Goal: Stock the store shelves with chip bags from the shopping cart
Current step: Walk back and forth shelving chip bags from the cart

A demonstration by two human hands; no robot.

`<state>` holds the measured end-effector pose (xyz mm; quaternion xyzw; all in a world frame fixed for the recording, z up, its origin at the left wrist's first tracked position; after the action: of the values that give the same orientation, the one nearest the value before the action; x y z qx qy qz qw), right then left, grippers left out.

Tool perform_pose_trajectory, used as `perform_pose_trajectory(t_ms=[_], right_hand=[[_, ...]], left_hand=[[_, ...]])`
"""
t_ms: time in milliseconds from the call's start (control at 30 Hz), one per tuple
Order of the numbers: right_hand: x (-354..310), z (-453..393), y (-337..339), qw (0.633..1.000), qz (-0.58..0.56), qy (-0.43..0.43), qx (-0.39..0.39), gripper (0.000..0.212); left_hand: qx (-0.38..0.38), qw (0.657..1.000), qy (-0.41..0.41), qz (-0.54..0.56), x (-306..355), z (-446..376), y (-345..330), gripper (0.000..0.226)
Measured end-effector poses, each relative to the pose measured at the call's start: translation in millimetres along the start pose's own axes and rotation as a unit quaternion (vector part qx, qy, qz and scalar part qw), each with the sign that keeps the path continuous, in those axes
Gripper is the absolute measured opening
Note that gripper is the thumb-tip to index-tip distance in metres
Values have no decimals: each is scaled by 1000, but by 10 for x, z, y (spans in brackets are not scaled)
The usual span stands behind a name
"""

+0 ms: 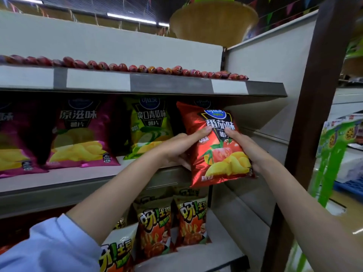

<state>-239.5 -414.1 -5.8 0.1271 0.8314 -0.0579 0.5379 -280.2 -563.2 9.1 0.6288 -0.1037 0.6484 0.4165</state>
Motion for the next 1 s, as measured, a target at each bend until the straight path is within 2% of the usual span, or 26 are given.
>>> perform_pose_trajectory(t_ms=[133,233,300,367,433,467,600,667,733,767,833,900,1000], right_hand=[[-20,-143,-10,1000,-2,12,-1,63],[-21,-253,42,999,-24,34,14,52],[-29,-342,89,998,-25,51,22,51],[-37,-458,148,998,-11,60,29,76],[19,-555,195,998,-1,49,32,106],[44,-578,198,999,-4,46,28,112],[164,-591,298,995,-67,53,51,112],[165,-582,312,993,-92,55,51,98],[176,-583,281,993,-97,55,34,88],[200,-588,254,994,-95,48,17,97],[219,-581,206,997,-65,41,-20,120],[179,-571,178,996,-21,64,-50,121],[163,-570,228,997,-10,73,-37,128]], left_hand=[[37,999,-8,0,50,-105,89,60],[12,997,-29,76,34,-177,8,40],[0,992,-40,117,8,-207,-65,47],[36,986,-32,162,-17,-274,-23,66],[87,975,-24,202,-38,-325,73,65],[108,970,-21,215,-54,-352,104,64],[162,963,-18,216,-103,-412,159,69],[203,958,-19,202,-118,-371,242,69],[227,954,-21,194,-136,-322,292,80],[238,952,-23,193,-141,-305,290,80],[267,949,-34,164,-109,-264,279,64],[296,948,-38,113,-72,-234,287,53],[307,948,-39,77,-42,-224,253,51]])
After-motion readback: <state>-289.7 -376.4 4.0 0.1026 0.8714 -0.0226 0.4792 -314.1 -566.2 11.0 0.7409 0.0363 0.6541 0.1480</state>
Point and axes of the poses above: each hand's wrist, its own z-axis away from the middle knuckle, its own y-axis out of the back of the hand, x = y × z, the point moved 10 cm from there along -z, towards the middle knuckle, and after that the axes turned 15 degrees about y, right-handed, at the moved point
